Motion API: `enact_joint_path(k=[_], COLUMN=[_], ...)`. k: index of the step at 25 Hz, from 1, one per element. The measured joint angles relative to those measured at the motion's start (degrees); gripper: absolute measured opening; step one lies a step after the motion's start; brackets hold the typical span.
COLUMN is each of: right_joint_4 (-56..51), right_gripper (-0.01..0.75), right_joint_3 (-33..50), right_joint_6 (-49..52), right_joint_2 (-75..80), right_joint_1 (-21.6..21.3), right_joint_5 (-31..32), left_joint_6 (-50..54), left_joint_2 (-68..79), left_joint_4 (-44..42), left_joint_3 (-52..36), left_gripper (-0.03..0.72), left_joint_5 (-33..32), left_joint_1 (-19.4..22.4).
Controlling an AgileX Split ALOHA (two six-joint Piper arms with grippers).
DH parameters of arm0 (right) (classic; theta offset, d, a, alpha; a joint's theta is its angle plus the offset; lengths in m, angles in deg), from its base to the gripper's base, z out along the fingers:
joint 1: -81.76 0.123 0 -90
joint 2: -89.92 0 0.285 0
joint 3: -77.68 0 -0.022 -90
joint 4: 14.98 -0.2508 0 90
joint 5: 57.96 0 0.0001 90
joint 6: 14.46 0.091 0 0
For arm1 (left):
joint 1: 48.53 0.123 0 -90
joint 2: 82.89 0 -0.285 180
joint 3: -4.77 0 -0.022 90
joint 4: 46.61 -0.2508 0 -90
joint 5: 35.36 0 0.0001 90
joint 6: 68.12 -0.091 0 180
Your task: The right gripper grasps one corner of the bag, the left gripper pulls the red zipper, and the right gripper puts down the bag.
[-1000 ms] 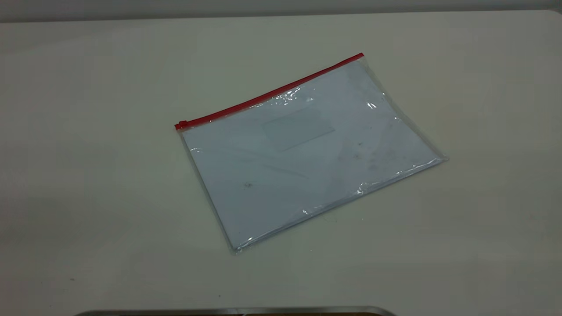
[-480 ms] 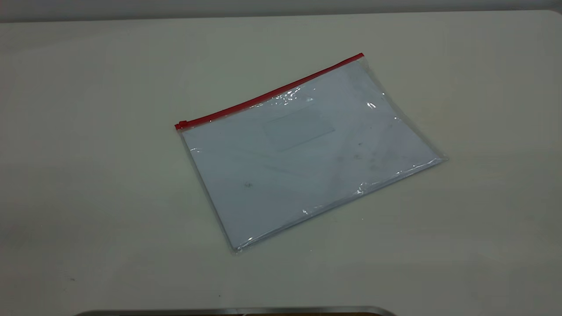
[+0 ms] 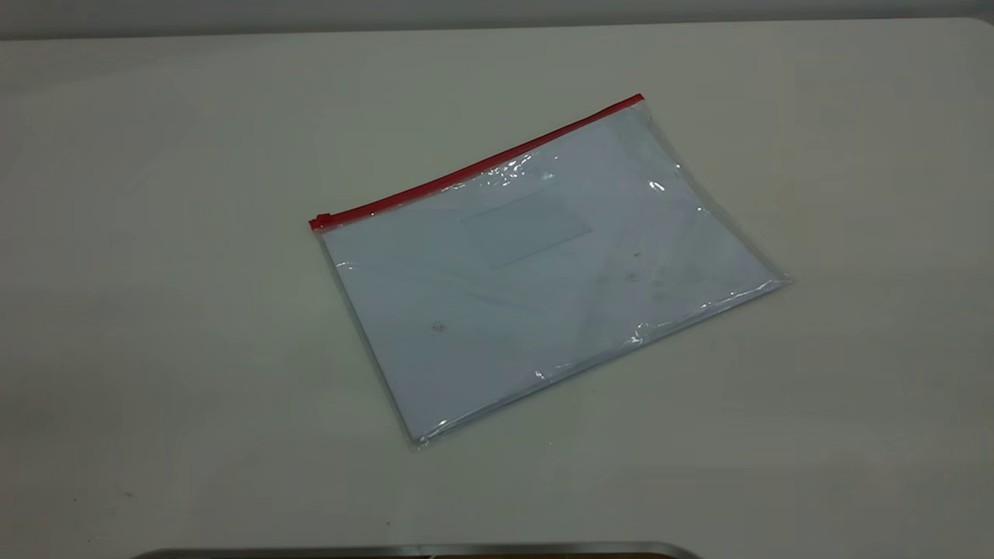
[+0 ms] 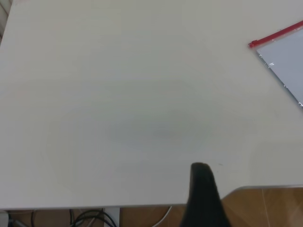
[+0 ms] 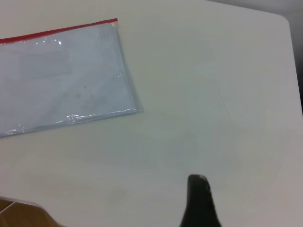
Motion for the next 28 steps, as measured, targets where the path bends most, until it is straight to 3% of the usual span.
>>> enact_joint_path(k=[28], right_joint_4=[0.0], right_gripper=[0.574], right_joint_3=[0.0], right_joint_6=[2.16], right_joint_2=[0.0], right_joint_1=[0.0], right_joint_5=[0.0], left_joint_6=[0.33], left_joint_2=[0.0], left_joint_4=[0.0], left_joint_3=[0.0], left_gripper=[0.59], left_joint_5=[0.0], left_joint_1=[0.0])
